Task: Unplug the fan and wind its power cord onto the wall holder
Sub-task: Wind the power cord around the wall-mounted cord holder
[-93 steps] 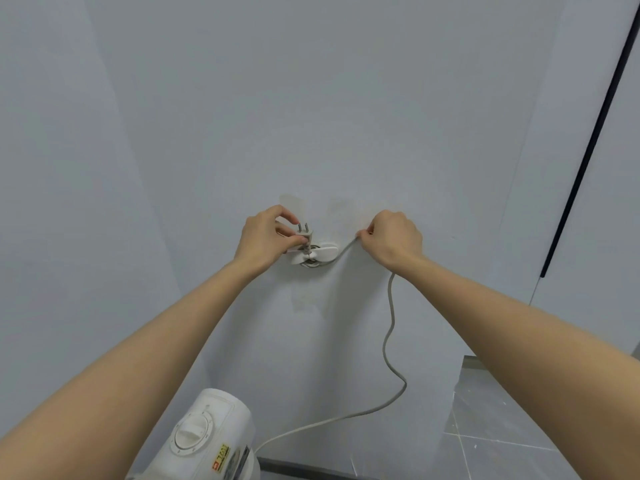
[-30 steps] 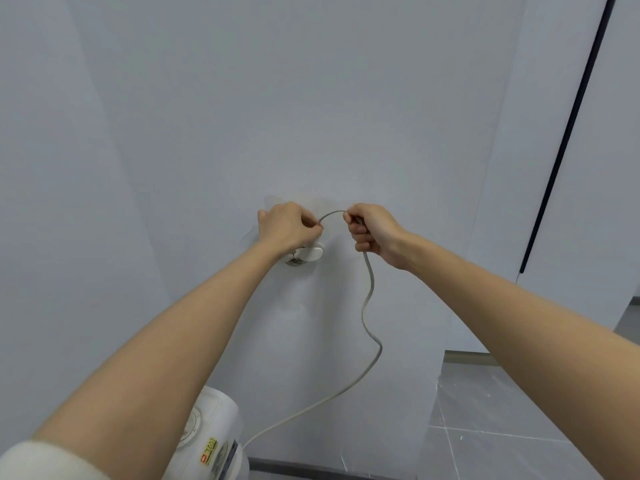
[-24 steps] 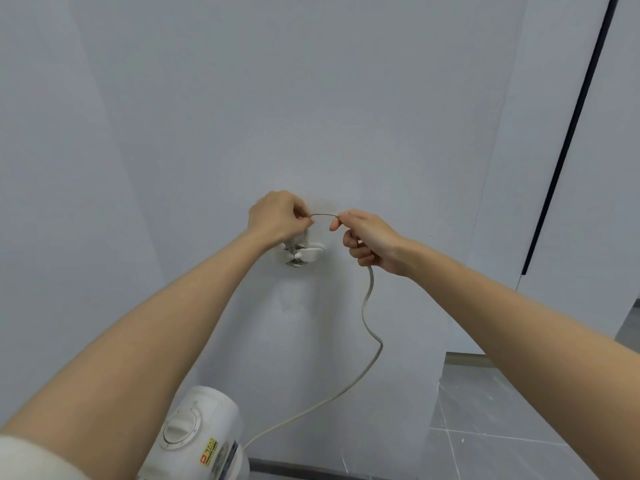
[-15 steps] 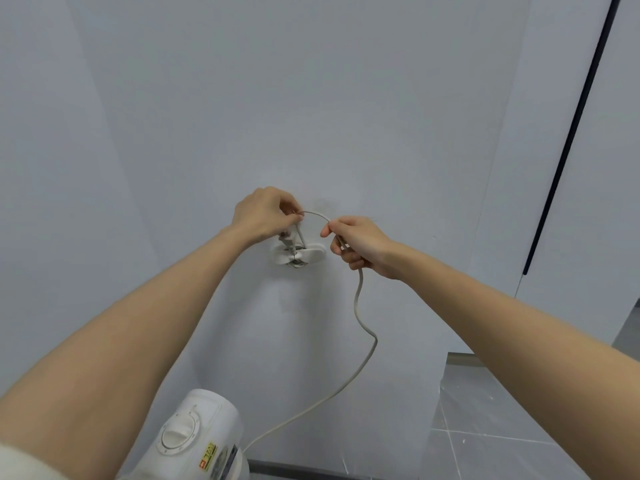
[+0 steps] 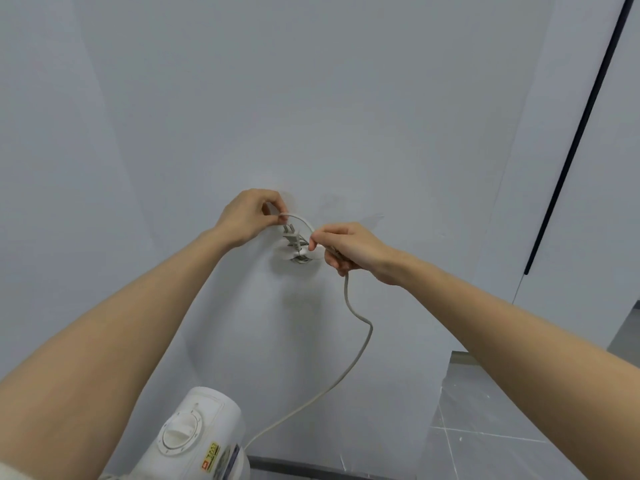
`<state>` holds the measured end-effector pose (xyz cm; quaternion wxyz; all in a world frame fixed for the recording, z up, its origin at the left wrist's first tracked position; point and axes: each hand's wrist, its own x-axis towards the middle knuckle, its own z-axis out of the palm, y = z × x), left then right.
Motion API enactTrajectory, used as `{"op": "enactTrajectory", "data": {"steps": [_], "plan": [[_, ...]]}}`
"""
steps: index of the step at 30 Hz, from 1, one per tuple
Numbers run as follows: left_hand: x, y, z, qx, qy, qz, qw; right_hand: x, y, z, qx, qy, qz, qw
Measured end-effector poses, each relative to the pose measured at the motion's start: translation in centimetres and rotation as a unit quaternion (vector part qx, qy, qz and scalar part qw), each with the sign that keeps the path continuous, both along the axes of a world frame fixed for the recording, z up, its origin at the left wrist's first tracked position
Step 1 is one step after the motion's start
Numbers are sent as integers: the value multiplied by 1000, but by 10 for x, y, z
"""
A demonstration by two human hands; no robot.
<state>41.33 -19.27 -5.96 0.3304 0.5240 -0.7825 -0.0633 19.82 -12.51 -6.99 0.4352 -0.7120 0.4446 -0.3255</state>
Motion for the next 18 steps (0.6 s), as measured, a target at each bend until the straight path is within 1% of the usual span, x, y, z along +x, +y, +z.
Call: {"op": "enactTrajectory", "data": {"steps": [2, 5, 10, 14, 18], "plan": [[3, 0, -2, 3, -8, -9, 1000, 3, 1, -1, -5, 4, 21, 1000], [7, 1, -4, 4, -34, -16, 999, 9, 0, -7, -34, 29, 25, 999], [17, 10, -17, -17, -145, 2, 989, 21, -1, -19, -54, 83, 18, 995], [23, 17, -31, -10, -133, 28, 991, 23, -2, -27, -57, 104, 12, 993], [20, 21, -31, -14, -168, 66, 984, 28, -6, -35, -59, 118, 1, 991]]}}
